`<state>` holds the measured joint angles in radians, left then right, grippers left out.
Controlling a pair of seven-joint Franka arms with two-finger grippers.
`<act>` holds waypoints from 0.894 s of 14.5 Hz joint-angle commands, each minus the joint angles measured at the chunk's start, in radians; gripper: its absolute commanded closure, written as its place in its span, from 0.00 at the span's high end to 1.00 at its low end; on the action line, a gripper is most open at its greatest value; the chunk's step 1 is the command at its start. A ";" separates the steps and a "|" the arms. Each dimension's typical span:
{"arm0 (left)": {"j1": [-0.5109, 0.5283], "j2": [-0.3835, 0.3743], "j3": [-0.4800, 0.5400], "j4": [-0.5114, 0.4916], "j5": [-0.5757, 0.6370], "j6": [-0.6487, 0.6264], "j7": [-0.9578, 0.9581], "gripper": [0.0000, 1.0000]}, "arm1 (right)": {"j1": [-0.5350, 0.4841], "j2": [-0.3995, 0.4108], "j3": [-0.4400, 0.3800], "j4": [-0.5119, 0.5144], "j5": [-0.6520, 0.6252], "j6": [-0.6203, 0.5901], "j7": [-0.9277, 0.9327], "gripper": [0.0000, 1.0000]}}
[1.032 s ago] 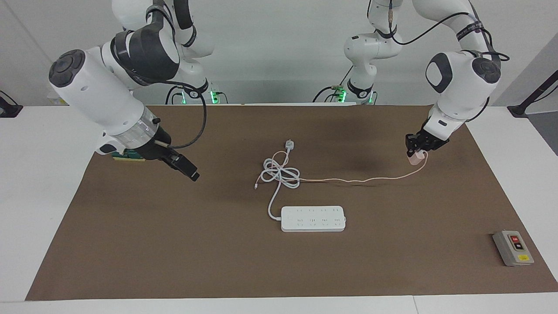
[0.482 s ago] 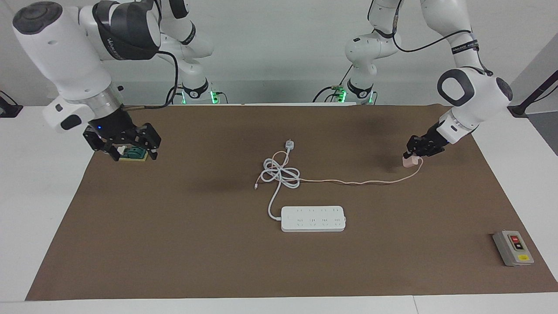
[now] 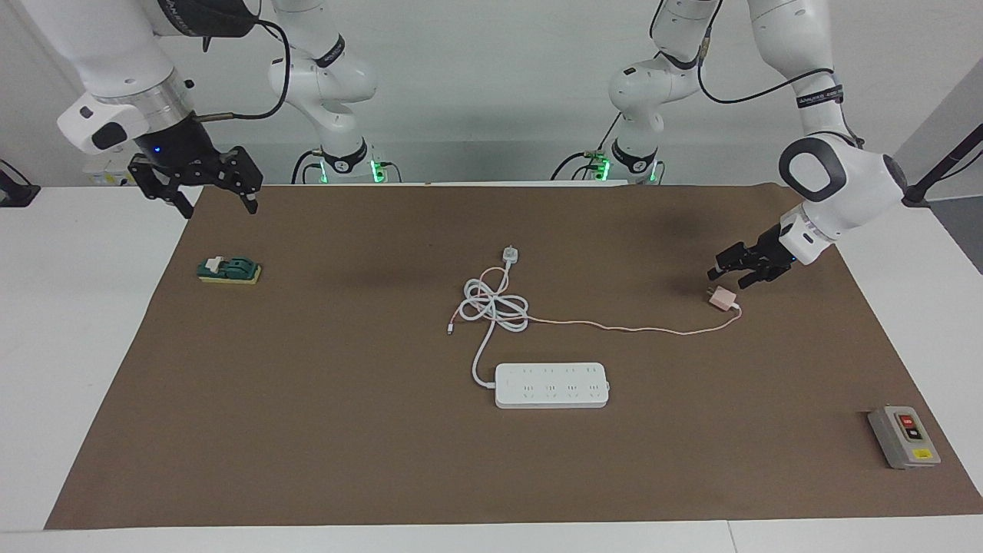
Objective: Unplug charger and place it aside
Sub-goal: 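Lower the charger onto the table and open the left gripper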
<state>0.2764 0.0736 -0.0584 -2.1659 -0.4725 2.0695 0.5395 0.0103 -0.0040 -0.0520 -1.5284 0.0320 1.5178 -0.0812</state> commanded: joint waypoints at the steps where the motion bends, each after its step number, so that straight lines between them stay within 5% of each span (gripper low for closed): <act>1: 0.000 -0.018 -0.003 0.043 -0.006 -0.023 -0.007 1.00 | -0.009 -0.045 0.012 -0.085 -0.020 -0.001 0.044 1.00; 13: -0.098 -0.103 -0.014 0.307 0.431 -0.264 -0.460 1.00 | -0.006 -0.047 0.018 -0.087 -0.081 -0.013 0.044 1.00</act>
<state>0.1991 0.0063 -0.0781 -1.8878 -0.1060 1.8468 0.1386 0.0101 -0.0310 -0.0459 -1.5966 -0.0281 1.5096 -0.0450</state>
